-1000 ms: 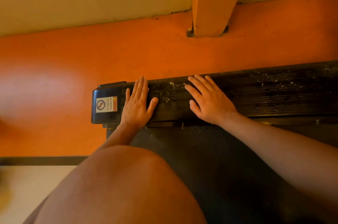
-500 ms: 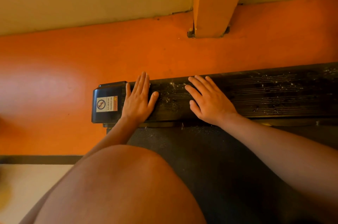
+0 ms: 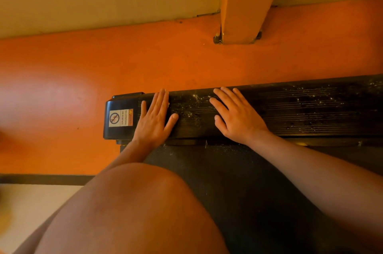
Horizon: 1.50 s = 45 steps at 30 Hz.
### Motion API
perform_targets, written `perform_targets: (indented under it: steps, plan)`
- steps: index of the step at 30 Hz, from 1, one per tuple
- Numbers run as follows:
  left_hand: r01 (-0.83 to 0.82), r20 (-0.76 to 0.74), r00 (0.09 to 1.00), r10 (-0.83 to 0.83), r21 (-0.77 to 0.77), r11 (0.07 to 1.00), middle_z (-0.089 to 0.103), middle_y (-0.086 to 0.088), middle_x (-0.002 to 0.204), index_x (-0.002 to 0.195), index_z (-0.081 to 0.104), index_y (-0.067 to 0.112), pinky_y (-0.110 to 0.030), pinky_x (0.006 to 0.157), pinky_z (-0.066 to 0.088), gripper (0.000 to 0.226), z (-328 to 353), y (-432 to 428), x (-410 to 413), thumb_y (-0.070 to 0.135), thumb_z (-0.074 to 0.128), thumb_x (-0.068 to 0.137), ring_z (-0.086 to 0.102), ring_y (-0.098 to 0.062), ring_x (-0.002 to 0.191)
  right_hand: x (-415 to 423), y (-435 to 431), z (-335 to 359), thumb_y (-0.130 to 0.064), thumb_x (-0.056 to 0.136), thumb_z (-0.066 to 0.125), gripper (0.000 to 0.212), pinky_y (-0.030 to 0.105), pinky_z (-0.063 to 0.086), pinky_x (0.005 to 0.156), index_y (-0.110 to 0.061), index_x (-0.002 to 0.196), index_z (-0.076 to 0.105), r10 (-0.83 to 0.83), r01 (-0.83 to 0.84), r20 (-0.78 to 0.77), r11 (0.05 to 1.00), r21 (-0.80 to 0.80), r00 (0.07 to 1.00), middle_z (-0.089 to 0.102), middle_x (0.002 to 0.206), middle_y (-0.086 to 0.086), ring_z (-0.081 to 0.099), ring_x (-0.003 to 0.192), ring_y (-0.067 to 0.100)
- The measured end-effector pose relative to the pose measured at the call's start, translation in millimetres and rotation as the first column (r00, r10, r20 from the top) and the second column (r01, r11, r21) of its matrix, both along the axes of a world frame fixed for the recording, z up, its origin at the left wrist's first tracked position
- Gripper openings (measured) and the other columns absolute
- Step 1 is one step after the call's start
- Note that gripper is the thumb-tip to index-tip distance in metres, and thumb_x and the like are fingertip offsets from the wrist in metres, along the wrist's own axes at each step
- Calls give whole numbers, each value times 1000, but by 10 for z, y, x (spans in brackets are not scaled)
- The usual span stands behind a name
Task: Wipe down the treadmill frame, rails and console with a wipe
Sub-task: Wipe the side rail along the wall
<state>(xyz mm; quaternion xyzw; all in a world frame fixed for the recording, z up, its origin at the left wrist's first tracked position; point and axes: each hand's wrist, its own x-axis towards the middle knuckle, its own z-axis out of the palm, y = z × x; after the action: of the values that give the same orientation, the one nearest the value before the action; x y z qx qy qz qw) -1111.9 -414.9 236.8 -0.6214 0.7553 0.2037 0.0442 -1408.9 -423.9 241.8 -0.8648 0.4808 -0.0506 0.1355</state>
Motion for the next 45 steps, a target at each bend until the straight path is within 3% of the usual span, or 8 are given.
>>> perform_targets:
  steps: [4, 11, 15, 19, 26, 33, 41, 45]
  plan:
    - [80, 25, 997, -80, -14, 997, -11, 2, 170, 162, -10, 21, -52, 126, -5, 79, 28, -100, -3, 68, 12, 102, -11, -14, 156, 0, 1, 21, -38, 104, 34, 56, 51, 19, 126, -11, 151, 46, 2, -2, 6, 1000, -1, 1000, 35, 162, 15, 24, 154, 31]
    - [-58, -45, 997, 58, -6, 998, -8, 5, 170, 163, -2, 22, -56, 123, 5, 79, -115, 1038, 23, 66, 23, 101, -8, -15, 156, -2, 7, 3, -37, 104, 35, 55, 50, 19, 126, -12, 151, 46, -3, 3, 3, 1000, -17, 1000, 35, 162, 15, 25, 154, 31]
    - [-54, -32, 998, 53, -34, 998, -13, 3, 169, 162, -6, 21, -48, 125, -6, 79, -62, 440, -71, 67, 17, 101, -13, -13, 155, -4, -3, 7, -37, 104, 35, 55, 50, 19, 127, -11, 151, 46, 2, -2, -7, 1000, -19, 1000, 35, 162, 15, 25, 154, 31]
    - [-76, 3, 997, 77, -58, 995, -10, 0, 170, 162, -6, 20, -49, 125, -7, 80, -50, -104, -150, 67, 16, 102, -13, -13, 155, 3, -1, 20, -37, 104, 35, 55, 51, 20, 126, -11, 151, 47, 1, -1, -3, 1000, -8, 1000, 35, 162, 16, 25, 154, 31]
    - [-53, -62, 997, 53, 11, 999, -13, 7, 169, 162, -8, 26, -48, 124, -3, 79, -35, 870, -79, 67, 21, 101, -12, -13, 155, 10, 5, 21, -37, 104, 35, 55, 51, 20, 126, -11, 151, 47, 2, -2, -5, 1000, -6, 1000, 35, 162, 16, 26, 153, 32]
    - [11, 43, 999, -9, -48, 999, -5, -1, 170, 163, -2, 17, -54, 125, -5, 83, 6, -267, -84, 71, 12, 100, -7, -14, 156, 14, 3, 18, -38, 104, 34, 56, 50, 18, 127, -12, 152, 45, 0, 0, -15, 1000, 14, 1000, 33, 163, 15, 24, 154, 32]
    - [-21, -65, 998, 23, 30, 999, -14, 7, 169, 162, -9, 23, -47, 123, -3, 82, 7, 885, -98, 69, 22, 100, -12, -14, 156, 11, 1, 37, -38, 104, 33, 56, 50, 19, 126, -11, 151, 45, 0, 0, -9, 1000, 12, 1000, 34, 163, 16, 25, 154, 32]
    - [-15, -12, 1000, 15, -23, 1000, -16, 4, 169, 162, -10, 22, -42, 124, -9, 83, -19, 348, -107, 71, 14, 100, -13, -14, 155, 5, -5, 25, -39, 104, 33, 56, 50, 18, 127, -12, 152, 45, -4, 4, -14, 1000, 3, 1000, 33, 163, 16, 24, 154, 32]
